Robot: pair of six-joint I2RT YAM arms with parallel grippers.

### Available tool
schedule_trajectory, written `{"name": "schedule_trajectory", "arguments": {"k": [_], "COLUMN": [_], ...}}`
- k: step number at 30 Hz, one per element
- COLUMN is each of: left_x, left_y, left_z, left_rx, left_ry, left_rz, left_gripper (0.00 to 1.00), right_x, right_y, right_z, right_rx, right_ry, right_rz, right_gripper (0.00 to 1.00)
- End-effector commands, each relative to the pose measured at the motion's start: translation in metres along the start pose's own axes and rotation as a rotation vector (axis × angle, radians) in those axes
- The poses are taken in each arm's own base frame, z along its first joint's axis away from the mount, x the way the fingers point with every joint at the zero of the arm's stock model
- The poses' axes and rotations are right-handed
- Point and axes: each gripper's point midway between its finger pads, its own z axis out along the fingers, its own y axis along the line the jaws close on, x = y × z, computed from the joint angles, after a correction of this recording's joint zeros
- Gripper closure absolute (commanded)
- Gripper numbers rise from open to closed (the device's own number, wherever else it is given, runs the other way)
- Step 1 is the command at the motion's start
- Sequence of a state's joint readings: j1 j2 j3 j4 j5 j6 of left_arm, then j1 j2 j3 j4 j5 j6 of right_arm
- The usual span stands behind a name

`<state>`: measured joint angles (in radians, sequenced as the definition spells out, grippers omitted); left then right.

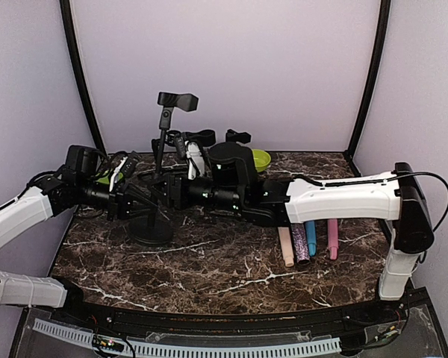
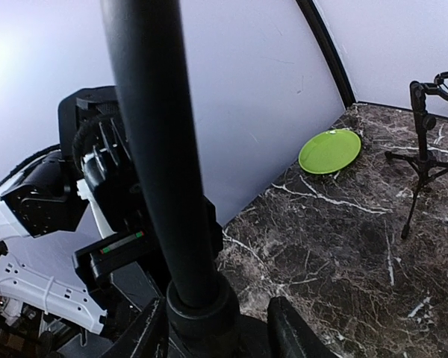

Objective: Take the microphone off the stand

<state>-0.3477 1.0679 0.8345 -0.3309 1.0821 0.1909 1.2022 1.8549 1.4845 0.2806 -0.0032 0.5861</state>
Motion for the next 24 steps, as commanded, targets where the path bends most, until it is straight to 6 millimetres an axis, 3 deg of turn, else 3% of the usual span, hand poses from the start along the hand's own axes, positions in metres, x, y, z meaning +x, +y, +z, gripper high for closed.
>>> {"name": "schedule_trajectory", "arguments": {"k": [1, 6, 15, 18, 24], "left_x": [-0.027, -0.025, -0.03, -0.037, -0.057], "left_y": [-0.007, -0.007, -0.011, -0.02, -0.045], "left_z": [-0.006, -0.006, -0.009, -0.01, -0.014], "left_rx": [0.0, -0.006, 0.001, 0.044, 0.201], "left_ry": [-0.049, -0.038, -0.039, -0.051, -0.098], "left_rz": [0.109, 0.127, 0.152, 0.159, 0.103], "left_gripper": [1.0, 1.0, 1.0, 1.0, 1.0], "right_x": [-0.017, -0.022, -0.03, -0.029, -0.039], "right_y": [0.009, 0.019, 0.039, 0.054, 0.094], "right_z": [-0.002, -0.001, 0.006, -0.005, -0.039], "right_rx": [0.031, -0.02, -0.197, -0.351, -0.68], "right_ry": [-0.001, -0.026, -0.025, -0.027, -0.046], "right_rz": [0.018, 0.027, 0.106, 0.113, 0.057], "right_gripper": [0.58, 0.71, 0.85, 0.92, 0.96]}}
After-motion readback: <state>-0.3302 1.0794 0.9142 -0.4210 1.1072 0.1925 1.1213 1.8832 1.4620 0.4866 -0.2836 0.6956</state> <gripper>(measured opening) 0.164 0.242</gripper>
